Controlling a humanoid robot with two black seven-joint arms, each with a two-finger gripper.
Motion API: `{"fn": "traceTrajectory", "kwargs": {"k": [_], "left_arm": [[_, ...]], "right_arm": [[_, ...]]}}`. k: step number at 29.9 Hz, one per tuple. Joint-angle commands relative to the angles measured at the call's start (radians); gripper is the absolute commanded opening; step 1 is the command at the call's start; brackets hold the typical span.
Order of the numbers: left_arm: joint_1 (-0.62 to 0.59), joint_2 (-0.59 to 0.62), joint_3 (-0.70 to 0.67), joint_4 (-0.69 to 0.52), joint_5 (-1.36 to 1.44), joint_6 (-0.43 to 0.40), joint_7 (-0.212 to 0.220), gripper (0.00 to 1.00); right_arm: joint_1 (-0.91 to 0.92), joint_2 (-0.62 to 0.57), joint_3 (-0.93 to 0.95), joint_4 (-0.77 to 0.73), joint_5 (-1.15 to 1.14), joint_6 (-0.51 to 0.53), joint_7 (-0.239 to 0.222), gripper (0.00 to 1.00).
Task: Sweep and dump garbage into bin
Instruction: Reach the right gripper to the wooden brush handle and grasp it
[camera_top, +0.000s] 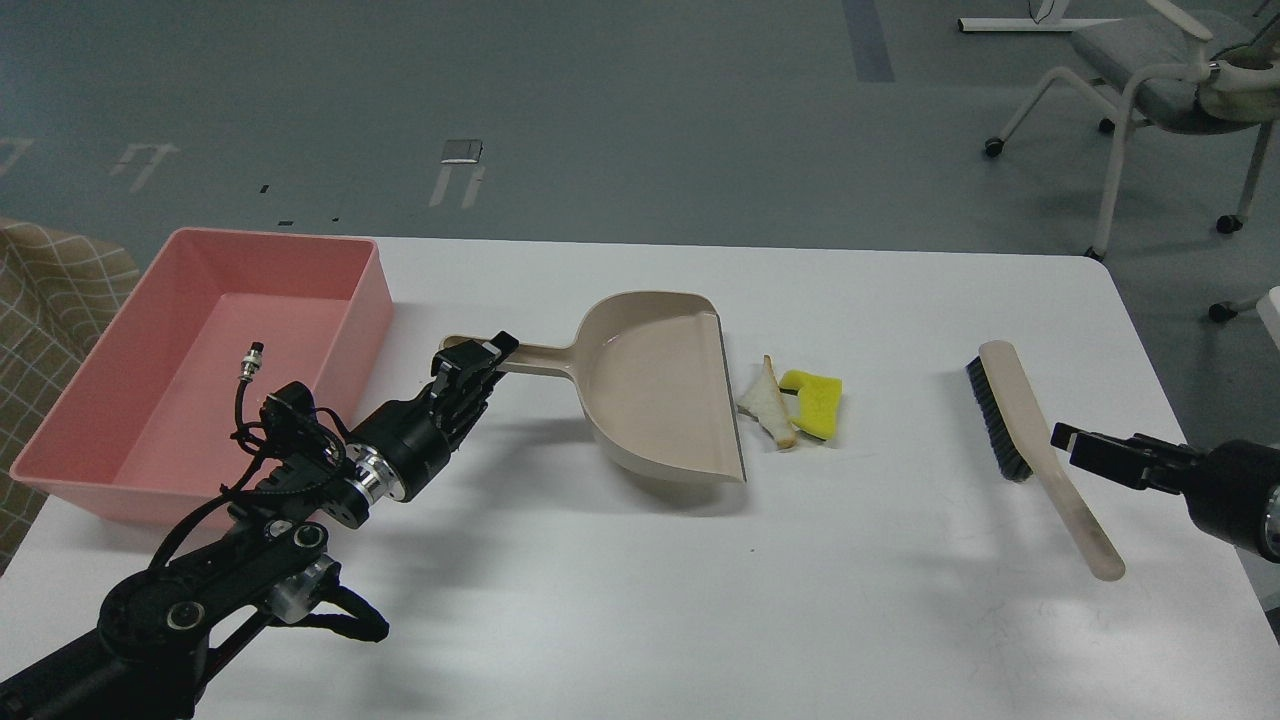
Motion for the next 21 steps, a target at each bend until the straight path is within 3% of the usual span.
{"fn": "traceTrajectory", "kwargs": {"k": [1, 12, 16, 21], "left_arm": [[0.0, -0.006, -0.002, 0.0, -0.001, 0.003, 0.0, 0.0], [-0.001, -0.008, 0.0, 0.0, 0.0, 0.003, -0.002, 0.0], [-0.001, -0.01, 0.0, 0.0, 0.0, 0.003, -0.002, 0.0], [0.002, -0.008, 0.0, 0.0, 0.0, 0.003, -0.002, 0.0]], "right_arm": [[-0.014, 0.011, -0.001, 0.001, -0.001, 0.0, -0.002, 0.98], [-0.035, 0.066, -0.051, -0.004, -0.069, -0.005, -0.022, 0.92], [-0.043, 0.069, -0.053, -0.006, -0.086, -0.006, -0.027, 0.76], [-0.043, 0.072, -0.054, -0.009, -0.139, -0.008, -0.028, 0.67]]}}
